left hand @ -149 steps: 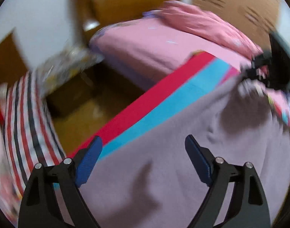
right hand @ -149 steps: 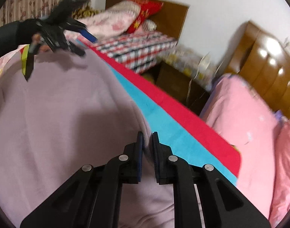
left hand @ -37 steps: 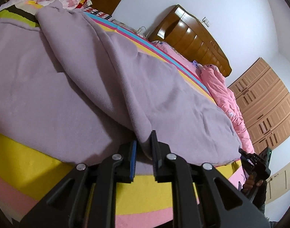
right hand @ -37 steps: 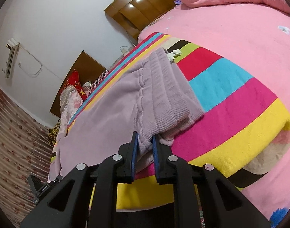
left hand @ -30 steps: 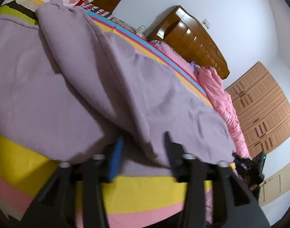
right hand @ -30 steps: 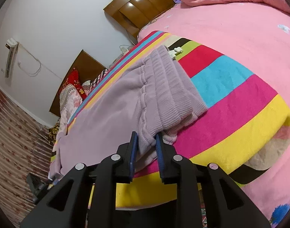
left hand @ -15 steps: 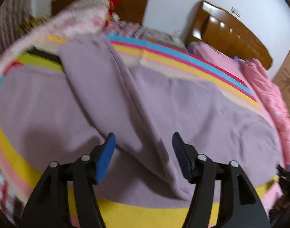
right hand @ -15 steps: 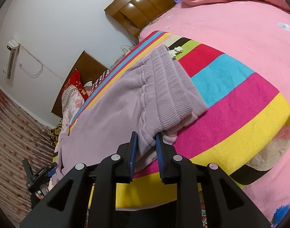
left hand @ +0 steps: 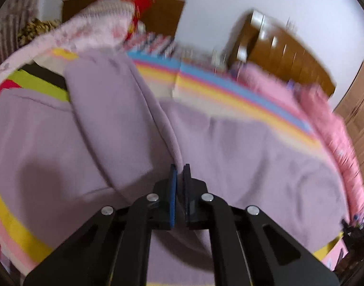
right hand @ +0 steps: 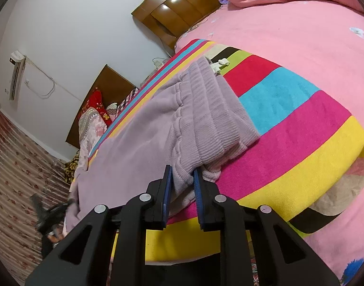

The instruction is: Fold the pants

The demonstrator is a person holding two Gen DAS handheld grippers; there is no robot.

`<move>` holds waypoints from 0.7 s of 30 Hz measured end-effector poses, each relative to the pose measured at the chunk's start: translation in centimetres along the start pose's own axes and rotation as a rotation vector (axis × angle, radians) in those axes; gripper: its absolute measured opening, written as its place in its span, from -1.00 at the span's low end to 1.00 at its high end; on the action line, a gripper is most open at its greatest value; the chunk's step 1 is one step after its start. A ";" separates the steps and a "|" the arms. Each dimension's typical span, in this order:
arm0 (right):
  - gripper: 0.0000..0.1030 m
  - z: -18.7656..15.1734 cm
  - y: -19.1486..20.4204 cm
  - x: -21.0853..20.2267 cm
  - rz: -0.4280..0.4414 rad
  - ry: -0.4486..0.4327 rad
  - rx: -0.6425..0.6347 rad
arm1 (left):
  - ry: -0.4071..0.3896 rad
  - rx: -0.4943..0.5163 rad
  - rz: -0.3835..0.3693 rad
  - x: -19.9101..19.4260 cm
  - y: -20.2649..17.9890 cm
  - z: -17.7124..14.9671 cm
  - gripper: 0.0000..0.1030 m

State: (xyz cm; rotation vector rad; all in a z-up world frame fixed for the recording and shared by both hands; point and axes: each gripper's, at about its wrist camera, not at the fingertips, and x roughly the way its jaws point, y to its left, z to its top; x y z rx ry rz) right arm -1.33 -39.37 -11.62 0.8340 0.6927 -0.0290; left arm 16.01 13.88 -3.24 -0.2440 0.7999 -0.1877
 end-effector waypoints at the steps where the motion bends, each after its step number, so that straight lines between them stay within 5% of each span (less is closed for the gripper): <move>1: -0.70 0.0 -0.1 0.0 0.001 -0.001 0.004 | -0.046 -0.018 -0.013 -1.9 0.6 -0.3 -0.91; 4: -0.72 -0.1 -0.1 0.0 -0.002 -0.006 -0.008 | -0.062 -0.075 -0.041 -4.5 2.6 -1.7 -0.91; 10: -0.72 -0.2 0.2 0.0 -0.017 -0.007 -0.013 | 0.007 -0.187 -0.052 -3.5 6.5 -6.9 -0.92; 17: -0.72 -0.2 0.5 0.0 -0.026 -0.008 -0.013 | 0.021 -0.147 -0.053 -2.3 5.8 -7.0 -0.91; 21: -0.58 -0.2 0.6 0.0 -0.013 0.006 -0.006 | 0.021 -0.255 -0.213 -2.4 6.4 -7.2 -0.23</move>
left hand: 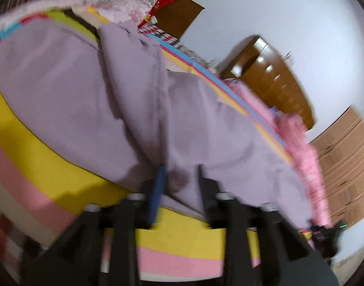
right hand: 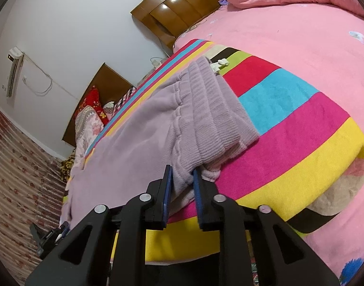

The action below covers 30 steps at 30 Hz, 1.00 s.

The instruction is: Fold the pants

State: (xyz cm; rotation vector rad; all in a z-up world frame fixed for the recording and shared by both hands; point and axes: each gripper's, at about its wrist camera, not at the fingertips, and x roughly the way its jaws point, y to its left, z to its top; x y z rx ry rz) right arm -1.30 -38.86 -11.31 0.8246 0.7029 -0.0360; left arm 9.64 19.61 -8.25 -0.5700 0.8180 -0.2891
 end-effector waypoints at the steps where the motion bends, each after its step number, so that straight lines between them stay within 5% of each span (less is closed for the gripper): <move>1: -0.53 -0.1 0.2 0.0 0.002 0.003 0.001 | 0.002 -0.006 -0.001 0.3 -0.1 -0.1 -0.23; 8: -0.35 -2.2 1.2 -0.5 0.024 0.046 0.010 | -0.006 -0.035 -0.016 0.9 0.0 -0.4 -0.13; 12: -0.35 -4.3 4.3 -1.0 0.123 0.088 -0.080 | -0.006 -0.036 -0.040 0.6 0.3 -0.7 -0.15; 19: -0.35 -8.0 12.9 6.7 0.341 0.343 -0.179 | -0.030 -0.080 -0.099 0.4 0.6 -1.0 -0.27; 30: -0.35 -10.4 16.5 10.3 0.360 0.444 -0.232 | -0.037 -0.073 -0.162 0.3 0.8 -1.0 -0.38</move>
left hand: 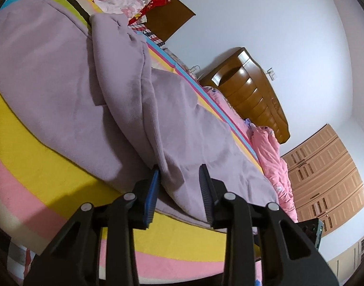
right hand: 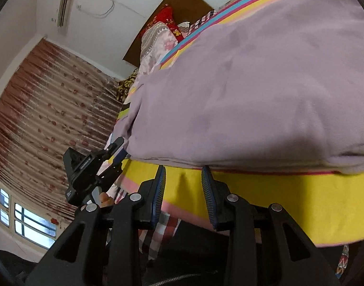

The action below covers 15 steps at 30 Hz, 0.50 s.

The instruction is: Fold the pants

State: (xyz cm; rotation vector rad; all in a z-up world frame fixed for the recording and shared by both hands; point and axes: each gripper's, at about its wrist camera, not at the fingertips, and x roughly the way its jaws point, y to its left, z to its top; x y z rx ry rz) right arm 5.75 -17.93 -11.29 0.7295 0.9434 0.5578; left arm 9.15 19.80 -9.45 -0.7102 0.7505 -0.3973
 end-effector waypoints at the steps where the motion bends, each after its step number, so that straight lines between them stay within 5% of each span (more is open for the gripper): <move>1: -0.38 0.1 0.0 0.4 -0.007 0.012 0.010 | 0.000 -0.006 -0.007 0.1 0.1 0.1 -0.37; 12: -0.44 0.3 1.2 1.5 -0.019 -0.016 -0.024 | 0.033 -0.006 -0.015 0.6 0.6 0.1 -0.37; 14: -0.72 0.4 1.7 1.6 -0.052 -0.035 -0.044 | 0.034 0.012 0.007 0.8 0.3 0.1 -0.62; 15: -0.78 0.4 2.0 1.7 -0.071 -0.035 -0.053 | 0.035 0.017 0.009 0.8 0.2 0.1 -0.89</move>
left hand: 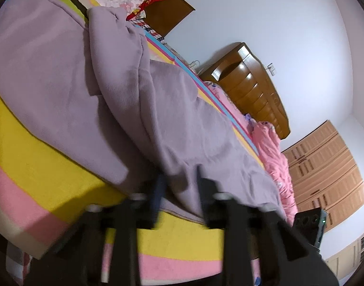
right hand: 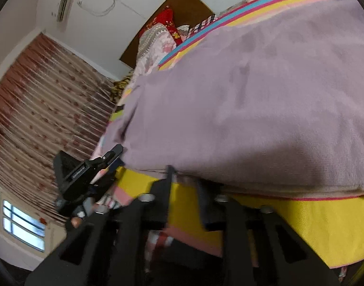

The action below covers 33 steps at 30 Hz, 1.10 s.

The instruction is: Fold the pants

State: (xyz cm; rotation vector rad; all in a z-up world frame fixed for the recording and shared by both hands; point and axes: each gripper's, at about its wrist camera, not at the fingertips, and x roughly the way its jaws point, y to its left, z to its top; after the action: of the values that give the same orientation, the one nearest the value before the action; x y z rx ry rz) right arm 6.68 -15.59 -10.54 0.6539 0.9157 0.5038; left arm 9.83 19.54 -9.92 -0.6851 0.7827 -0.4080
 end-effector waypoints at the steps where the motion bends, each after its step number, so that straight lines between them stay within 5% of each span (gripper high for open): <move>1: -0.80 -0.1 0.1 0.0 -0.012 -0.006 -0.008 | -0.003 0.009 0.000 -0.1 -0.2 0.0 -0.89; 7: -0.83 -0.1 1.8 -2.1 -0.017 -0.053 -0.069 | -0.034 0.102 0.028 -1.8 -2.2 0.4 -0.90; 18: -0.90 -1.3 -0.4 -0.3 -0.020 0.046 0.011 | 0.026 0.048 0.101 -0.4 0.0 -0.9 -0.86; 20: -0.74 -1.4 0.0 -0.6 -0.028 0.061 0.000 | 0.015 0.035 0.110 -1.0 0.1 -0.8 -0.74; 21: -0.49 -1.5 0.5 -1.1 -0.037 0.074 -0.022 | 0.003 0.035 0.129 -1.5 0.1 -0.8 -0.60; 22: -0.31 -1.6 0.7 -1.5 -0.045 0.080 -0.040 | -0.031 0.056 0.194 -2.5 -0.4 -0.7 -0.10; 23: 0.07 -1.7 1.2 -2.6 -0.054 0.067 -0.069 | -0.074 0.084 0.247 -3.5 -0.8 -0.7 0.19; 24: 0.23 -1.8 1.5 -3.8 -0.062 0.038 -0.100 | -0.124 0.118 0.278 -4.5 -1.6 -0.5 0.45; 26: 0.23 -1.4 2.5 -6.1 -0.110 -0.046 -0.190 | -0.187 0.218 0.246 -5.7 -4.4 0.1 0.51; 28: 0.23 -0.3 3.5 -7.5 -0.198 -0.123 -0.287 | -0.182 0.328 0.187 -5.0 -7.6 0.4 0.91; 30: 0.23 0.8 3.7 -7.5 -0.307 -0.158 -0.325 | -0.105 0.465 0.149 -2.1 -11.0 0.2 0.96; 33: 0.25 2.3 2.3 -6.7 -0.425 -0.154 -0.320 | 0.063 0.519 0.161 3.6 -12.6 -0.6 0.96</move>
State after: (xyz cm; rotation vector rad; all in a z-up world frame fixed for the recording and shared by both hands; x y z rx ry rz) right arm 4.83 -18.99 -4.18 0.1939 0.7785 0.2074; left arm 10.60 8.26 -3.31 -0.1242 0.7440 -0.4634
